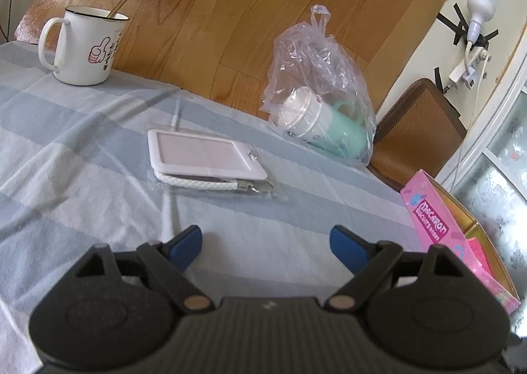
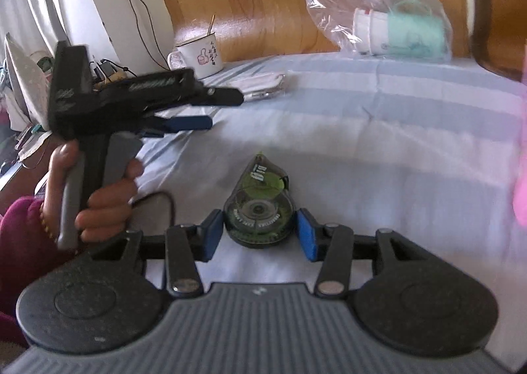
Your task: Organize soft objects
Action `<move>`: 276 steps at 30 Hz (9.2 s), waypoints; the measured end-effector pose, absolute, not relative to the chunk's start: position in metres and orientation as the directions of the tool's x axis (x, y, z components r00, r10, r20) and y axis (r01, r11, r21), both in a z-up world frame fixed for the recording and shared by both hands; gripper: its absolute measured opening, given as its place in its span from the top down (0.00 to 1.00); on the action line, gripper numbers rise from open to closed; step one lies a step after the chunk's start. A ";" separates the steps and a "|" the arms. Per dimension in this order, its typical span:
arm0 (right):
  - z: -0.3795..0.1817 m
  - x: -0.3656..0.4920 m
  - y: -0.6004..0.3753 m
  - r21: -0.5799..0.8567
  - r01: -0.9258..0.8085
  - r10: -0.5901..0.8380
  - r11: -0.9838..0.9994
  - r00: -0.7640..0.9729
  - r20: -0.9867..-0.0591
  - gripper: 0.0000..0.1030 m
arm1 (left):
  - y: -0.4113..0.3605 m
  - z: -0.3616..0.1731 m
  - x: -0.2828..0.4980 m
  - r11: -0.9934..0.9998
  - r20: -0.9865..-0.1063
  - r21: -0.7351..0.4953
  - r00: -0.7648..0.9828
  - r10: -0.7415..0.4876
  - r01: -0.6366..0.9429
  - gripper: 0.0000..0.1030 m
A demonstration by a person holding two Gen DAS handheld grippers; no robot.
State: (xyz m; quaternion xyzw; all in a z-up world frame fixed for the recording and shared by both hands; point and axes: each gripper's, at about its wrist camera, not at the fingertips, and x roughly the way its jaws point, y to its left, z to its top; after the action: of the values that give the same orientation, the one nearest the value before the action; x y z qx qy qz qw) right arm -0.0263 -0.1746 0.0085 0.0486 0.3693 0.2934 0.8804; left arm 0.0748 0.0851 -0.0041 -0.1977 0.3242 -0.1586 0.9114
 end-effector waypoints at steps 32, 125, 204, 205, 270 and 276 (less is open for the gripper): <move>-0.004 -0.052 -0.161 0.119 -0.462 0.449 0.879 0.718 -0.531 0.50 | 0.082 -0.006 0.075 0.875 -0.531 -0.450 0.734 -0.423 0.179 0.13; 0.005 0.121 -0.106 0.341 -0.380 0.510 0.860 0.675 -0.533 0.45 | 0.134 0.003 0.042 0.956 -0.467 -0.291 0.878 -0.110 -0.035 0.26; -0.009 -0.044 -0.245 0.482 -0.365 0.583 0.797 0.674 -0.454 0.51 | 0.135 -0.001 0.052 0.956 -0.538 -0.292 0.831 -0.142 -0.025 0.15; -0.009 -0.045 -0.246 0.483 -0.365 0.583 0.796 0.674 -0.453 0.51 | 0.136 -0.001 0.052 0.955 -0.539 -0.294 0.830 -0.144 -0.025 0.15; -0.007 -0.046 -0.241 0.454 -0.373 0.571 0.810 0.681 -0.460 0.49 | 0.136 0.000 0.050 0.953 -0.535 -0.302 0.828 -0.170 0.000 0.15; -0.007 -0.046 -0.240 0.451 -0.373 0.570 0.811 0.681 -0.460 0.49 | 0.136 0.000 0.050 0.953 -0.535 -0.302 0.828 -0.170 0.000 0.15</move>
State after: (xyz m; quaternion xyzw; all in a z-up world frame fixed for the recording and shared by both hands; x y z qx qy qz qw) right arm -0.0462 -0.2403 -0.0070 0.1626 0.3022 0.2614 0.9022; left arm 0.0504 0.1361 -0.0002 -0.1463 0.2901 -0.0450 0.9447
